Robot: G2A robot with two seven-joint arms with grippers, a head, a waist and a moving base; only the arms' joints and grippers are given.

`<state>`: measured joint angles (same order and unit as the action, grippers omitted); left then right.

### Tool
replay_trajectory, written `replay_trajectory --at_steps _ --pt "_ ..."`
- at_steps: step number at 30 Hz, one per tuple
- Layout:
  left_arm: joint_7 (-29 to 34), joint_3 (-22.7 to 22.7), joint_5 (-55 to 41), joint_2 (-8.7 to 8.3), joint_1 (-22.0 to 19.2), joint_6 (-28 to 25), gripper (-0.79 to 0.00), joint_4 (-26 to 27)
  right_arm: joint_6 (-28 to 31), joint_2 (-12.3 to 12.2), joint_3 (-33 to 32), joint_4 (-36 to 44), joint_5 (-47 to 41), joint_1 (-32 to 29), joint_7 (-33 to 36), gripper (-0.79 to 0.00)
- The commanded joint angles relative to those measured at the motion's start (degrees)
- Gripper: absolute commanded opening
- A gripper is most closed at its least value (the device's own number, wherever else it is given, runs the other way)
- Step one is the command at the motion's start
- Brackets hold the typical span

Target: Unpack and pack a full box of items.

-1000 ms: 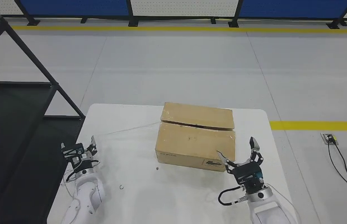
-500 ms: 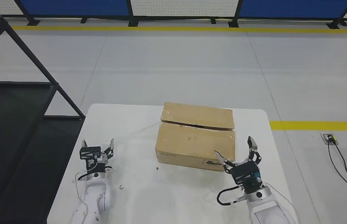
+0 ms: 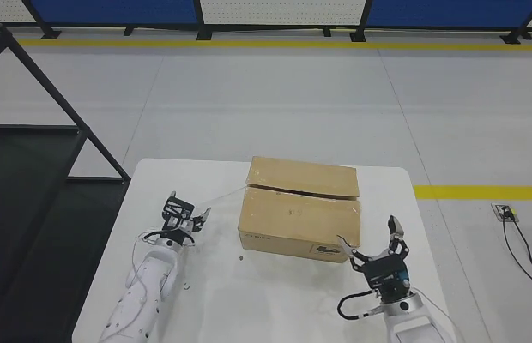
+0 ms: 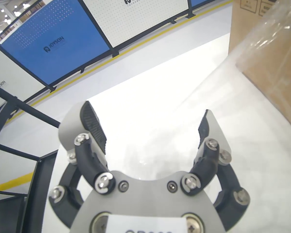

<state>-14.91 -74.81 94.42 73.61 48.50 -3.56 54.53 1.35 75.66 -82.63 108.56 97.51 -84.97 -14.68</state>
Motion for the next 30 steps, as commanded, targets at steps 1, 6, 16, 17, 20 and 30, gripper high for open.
replay_trajectory --at_steps 1,6,16,17,20,30 --pt "0.53 0.4 0.07 0.18 -2.13 0.04 0.0 -2.55 -0.16 -0.03 -0.23 -0.03 -0.15 -0.33 -0.22 0.0" --pt "0.93 1.69 -0.15 0.79 -6.7 0.2 0.0 -8.17 -0.43 -0.06 -0.52 -0.11 -0.72 -0.8 -0.79 0.0" --pt "-2.33 3.53 0.77 1.01 -8.81 -4.41 0.0 -12.05 -0.99 -0.1 -0.84 -0.41 -1.42 -1.14 -1.07 0.0" --pt "-2.1 3.61 1.28 0.95 -8.88 -4.31 0.0 -12.18 -1.0 -0.11 -0.83 -0.44 -1.42 -1.12 -1.09 0.0" --pt "-1.09 4.48 2.55 1.06 -9.33 -4.11 0.0 -12.7 -1.14 -0.1 -0.7 -0.44 -1.45 -0.98 -0.82 0.0" --pt "0.65 6.34 1.43 2.23 -12.52 -1.4 0.0 -16.23 -1.33 -0.12 -0.6 -0.43 -1.37 -0.68 -0.43 0.0"
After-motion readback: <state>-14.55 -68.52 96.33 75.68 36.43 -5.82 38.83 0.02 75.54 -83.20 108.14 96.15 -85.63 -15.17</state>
